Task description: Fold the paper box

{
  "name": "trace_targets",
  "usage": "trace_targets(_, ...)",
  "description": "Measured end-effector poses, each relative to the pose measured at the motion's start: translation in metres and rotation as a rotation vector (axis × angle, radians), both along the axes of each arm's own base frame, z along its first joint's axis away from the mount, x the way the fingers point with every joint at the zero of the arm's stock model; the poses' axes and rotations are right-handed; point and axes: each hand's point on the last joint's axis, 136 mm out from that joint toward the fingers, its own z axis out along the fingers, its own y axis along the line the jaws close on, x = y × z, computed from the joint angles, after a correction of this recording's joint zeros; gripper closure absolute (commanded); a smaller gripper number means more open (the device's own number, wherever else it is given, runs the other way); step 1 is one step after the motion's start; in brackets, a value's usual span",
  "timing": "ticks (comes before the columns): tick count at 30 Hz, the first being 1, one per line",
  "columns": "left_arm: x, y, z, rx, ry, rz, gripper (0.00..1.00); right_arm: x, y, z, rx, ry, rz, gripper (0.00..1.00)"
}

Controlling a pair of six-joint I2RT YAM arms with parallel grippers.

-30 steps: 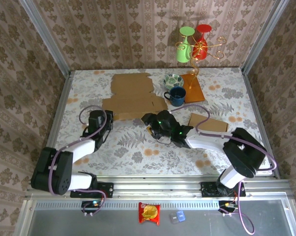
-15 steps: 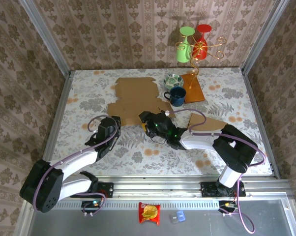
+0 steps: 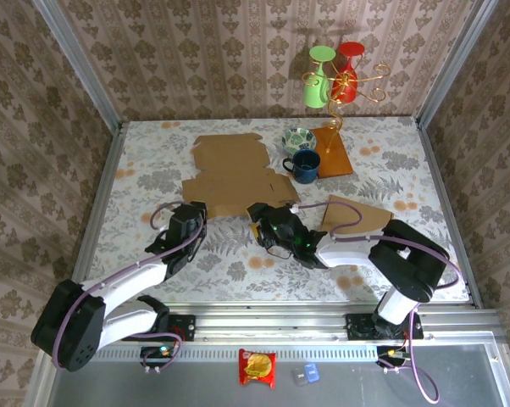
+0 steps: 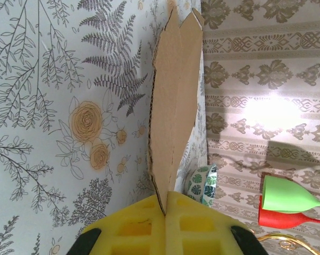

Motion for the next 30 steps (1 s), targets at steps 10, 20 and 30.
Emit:
trace_targets(10, -0.004, 0.002, 0.007, -0.01, -0.011, 0.001, 1.0, 0.024, 0.014, -0.004, 0.047, -0.008, -0.034, 0.65)
trace_targets(20, -0.007, 0.004, 0.002, 0.005, 0.012, 0.005, 1.0, 0.029, 0.015, 0.003, 0.084, -0.019, -0.053, 0.93)
trace_targets(30, -0.012, 0.006, 0.003, 0.028, 0.022, -0.013, 0.61, 0.034, 0.014, 0.008, 0.081, -0.018, -0.063, 1.0)
